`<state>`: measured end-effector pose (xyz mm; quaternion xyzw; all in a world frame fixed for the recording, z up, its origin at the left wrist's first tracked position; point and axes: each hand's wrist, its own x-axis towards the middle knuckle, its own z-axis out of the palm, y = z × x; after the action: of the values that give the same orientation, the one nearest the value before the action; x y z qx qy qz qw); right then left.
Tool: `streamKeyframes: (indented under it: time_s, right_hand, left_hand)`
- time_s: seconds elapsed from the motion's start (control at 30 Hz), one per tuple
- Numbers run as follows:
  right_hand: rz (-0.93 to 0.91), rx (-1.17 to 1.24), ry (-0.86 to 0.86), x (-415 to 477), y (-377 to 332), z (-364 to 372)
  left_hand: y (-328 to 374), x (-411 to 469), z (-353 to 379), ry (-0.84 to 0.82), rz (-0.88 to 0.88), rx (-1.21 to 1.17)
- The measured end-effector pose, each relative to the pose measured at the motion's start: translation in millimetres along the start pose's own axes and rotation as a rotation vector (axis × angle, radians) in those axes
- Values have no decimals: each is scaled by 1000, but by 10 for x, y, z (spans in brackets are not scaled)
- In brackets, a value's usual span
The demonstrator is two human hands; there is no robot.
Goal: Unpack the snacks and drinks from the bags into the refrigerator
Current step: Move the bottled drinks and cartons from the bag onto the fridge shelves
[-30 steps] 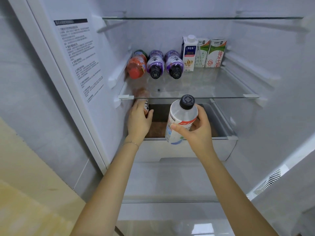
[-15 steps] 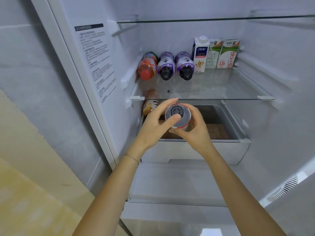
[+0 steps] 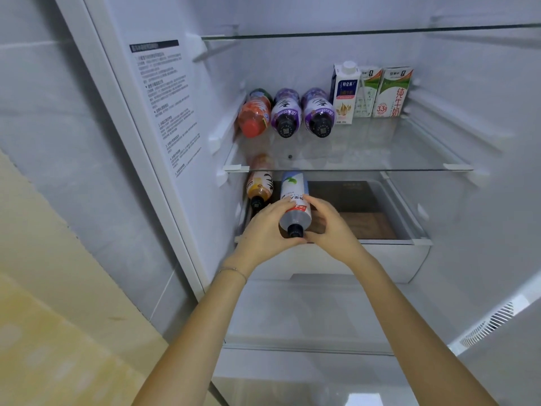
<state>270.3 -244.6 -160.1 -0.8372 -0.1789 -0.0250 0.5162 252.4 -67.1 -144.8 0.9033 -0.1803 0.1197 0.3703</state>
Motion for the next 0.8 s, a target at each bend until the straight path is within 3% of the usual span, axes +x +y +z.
streamKeyframes:
  time_s: [0.37,0.57,0.8]
  right_hand:
    - [97,112,-106,267,128,-85]
    - [73,-14,-211,456,155,-99]
    - [-55,-102,-68,634,110,120]
  left_hand:
    - [-196,228,203,161,7,206]
    - [-285,326,190,266,-10,311]
    - [-439,423,217,282,-101,290]
